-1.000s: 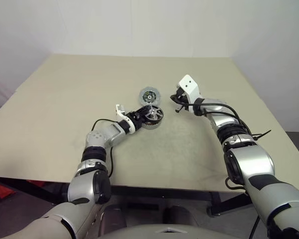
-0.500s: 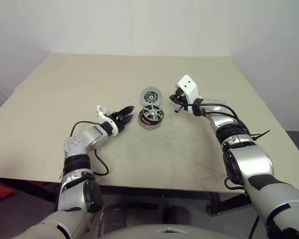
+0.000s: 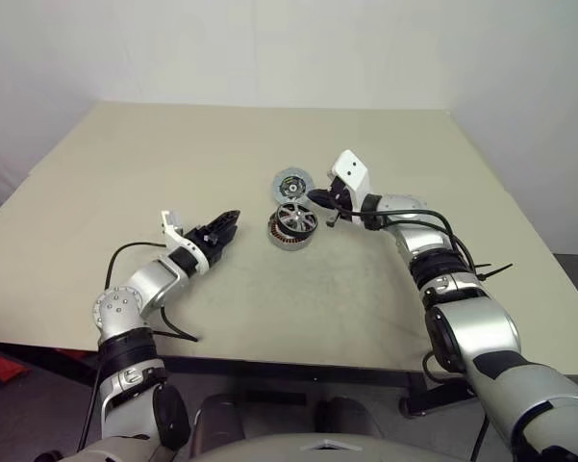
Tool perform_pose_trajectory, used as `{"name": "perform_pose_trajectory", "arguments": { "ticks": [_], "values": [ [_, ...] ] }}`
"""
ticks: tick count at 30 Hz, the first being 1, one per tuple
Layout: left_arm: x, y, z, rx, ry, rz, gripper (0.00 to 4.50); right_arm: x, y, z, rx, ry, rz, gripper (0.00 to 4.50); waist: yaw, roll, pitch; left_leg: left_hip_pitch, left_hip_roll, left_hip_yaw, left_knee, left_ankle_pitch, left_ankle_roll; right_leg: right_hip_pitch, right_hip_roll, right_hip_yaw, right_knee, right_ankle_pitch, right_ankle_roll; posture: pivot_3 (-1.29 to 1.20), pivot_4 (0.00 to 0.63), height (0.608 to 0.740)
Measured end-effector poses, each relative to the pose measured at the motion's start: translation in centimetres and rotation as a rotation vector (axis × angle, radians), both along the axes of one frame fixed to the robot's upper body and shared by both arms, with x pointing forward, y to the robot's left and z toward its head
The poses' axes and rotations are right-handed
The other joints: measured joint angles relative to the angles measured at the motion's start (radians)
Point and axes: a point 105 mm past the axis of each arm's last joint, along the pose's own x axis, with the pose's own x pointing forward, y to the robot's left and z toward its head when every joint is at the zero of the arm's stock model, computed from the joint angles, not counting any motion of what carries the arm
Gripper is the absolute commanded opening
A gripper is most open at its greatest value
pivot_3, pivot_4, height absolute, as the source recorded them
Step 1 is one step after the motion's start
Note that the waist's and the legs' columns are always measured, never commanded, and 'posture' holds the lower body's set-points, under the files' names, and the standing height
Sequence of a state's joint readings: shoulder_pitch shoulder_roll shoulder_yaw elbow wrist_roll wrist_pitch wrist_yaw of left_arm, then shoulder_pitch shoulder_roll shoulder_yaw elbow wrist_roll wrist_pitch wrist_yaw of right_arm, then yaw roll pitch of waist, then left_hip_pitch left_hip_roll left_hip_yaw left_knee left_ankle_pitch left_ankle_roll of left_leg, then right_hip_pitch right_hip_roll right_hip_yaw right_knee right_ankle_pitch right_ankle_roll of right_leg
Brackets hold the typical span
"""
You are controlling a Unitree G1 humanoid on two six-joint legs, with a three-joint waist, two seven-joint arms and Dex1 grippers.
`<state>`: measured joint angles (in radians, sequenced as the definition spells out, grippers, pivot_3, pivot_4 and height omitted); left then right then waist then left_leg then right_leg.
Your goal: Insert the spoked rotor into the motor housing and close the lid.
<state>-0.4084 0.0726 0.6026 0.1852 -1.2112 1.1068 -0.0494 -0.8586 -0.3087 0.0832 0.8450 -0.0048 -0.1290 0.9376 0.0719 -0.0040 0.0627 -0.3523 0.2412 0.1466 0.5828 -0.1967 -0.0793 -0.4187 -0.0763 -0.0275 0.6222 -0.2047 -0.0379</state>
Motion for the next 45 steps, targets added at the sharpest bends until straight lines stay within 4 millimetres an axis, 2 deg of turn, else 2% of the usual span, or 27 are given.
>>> {"name": "perform_pose_trajectory", "arguments": {
  "ticks": [3, 6, 15, 20, 32, 36, 38, 40, 43, 45],
  "values": [
    [0.1, 0.3, 0.1, 0.008, -0.003, 0.01, 2.6, -0.8, 0.6, -0.5, 0.004, 0.022, 0.032, 0.0, 0.0, 0.0, 0.0, 0.001, 0.0, 0.0, 0.0, 0.0, 0.0, 0.0, 0.0, 0.0, 0.0, 0.0, 0.0, 0.0, 0.0, 0.74],
    [0.2, 1.0, 0.2, 0.025, -0.008, 0.028, 2.6, -1.8, 1.4, -2.5, 0.013, 0.081, 0.048, 0.0, -0.001, 0.0, 0.0, 0.001, 0.0, 0.0, 0.0, 0.0, 0.0, 0.0, 0.0, 0.0, 0.0, 0.0, 0.0, 0.0, 0.0, 0.74],
    [0.5, 2.6, 0.9, 0.057, -0.032, 0.075, 2.6, -2.1, 2.7, -2.9, 0.016, 0.085, 0.06, 0.0, -0.002, -0.001, 0.0, 0.005, 0.0, 0.0, -0.001, 0.0, -0.001, 0.008, 0.0, 0.001, 0.0, 0.0, 0.0, 0.0, 0.0, 0.74],
    [0.4, 2.7, 0.7, 0.056, -0.026, 0.074, 2.6, -2.5, 3.1, -4.8, -0.011, 0.143, 0.06, 0.0, -0.002, 0.0, 0.0, 0.004, 0.0, 0.0, -0.001, 0.0, -0.001, 0.007, 0.0, 0.0, -0.001, 0.0, 0.0, 0.0, 0.0, 0.74],
    [0.1, 2.3, 0.1, 0.07, -0.017, 0.062, 2.6, -2.0, 3.1, -4.4, -0.01, 0.12, 0.043, 0.0, -0.002, 0.0, 0.0, 0.004, 0.0, 0.0, -0.001, 0.0, -0.001, 0.007, 0.0, 0.0, -0.002, 0.0, 0.0, 0.0, 0.0, 0.74],
    [0.1, 2.1, 0.5, 0.089, -0.046, 0.051, 2.6, -1.0, 3.7, -2.0, 0.02, 0.059, 0.037, 0.0, -0.002, 0.0, 0.0, 0.004, 0.0, 0.0, -0.002, 0.0, -0.001, 0.006, 0.0, 0.0, -0.002, 0.0, 0.0, 0.0, 0.0, 0.74],
    [0.1, 2.2, 0.7, 0.098, -0.055, 0.052, 2.6, -0.9, 3.8, -1.4, 0.027, 0.044, 0.039, 0.0, -0.002, 0.0, 0.0, 0.003, 0.0, 0.0, -0.002, 0.0, -0.001, 0.006, 0.0, 0.0, -0.002, 0.0, 0.0, 0.0, 0.0, 0.74],
    [0.2, 2.5, 0.7, 0.113, -0.057, 0.058, 2.6, -0.9, 3.9, -2.1, 0.027, 0.066, 0.036, 0.0, -0.002, 0.0, 0.0, 0.003, 0.0, 0.0, -0.002, 0.0, -0.001, 0.006, 0.0, 0.0, -0.002, 0.0, 0.0, 0.0, 0.0, 0.74],
    [0.2, 2.7, 0.8, 0.126, -0.062, 0.068, 2.6, -1.5, 3.6, -4.8, 0.004, 0.126, 0.016, 0.0, -0.001, 0.0, 0.0, 0.003, 0.0, 0.0, -0.002, 0.0, -0.001, 0.006, 0.0, 0.0, -0.002, 0.0, 0.0, 0.0, 0.0, 0.74],
    [0.2, 3.1, 0.7, 0.136, -0.059, 0.081, 2.6, -1.6, 3.8, -4.8, 0.003, 0.112, 0.02, 0.0, -0.002, 0.0, 0.0, 0.004, 0.0, 0.0, -0.002, 0.0, -0.001, 0.007, 0.0, 0.0, -0.002, 0.0, 0.0, 0.0, 0.0, 0.74]
  ]
}}
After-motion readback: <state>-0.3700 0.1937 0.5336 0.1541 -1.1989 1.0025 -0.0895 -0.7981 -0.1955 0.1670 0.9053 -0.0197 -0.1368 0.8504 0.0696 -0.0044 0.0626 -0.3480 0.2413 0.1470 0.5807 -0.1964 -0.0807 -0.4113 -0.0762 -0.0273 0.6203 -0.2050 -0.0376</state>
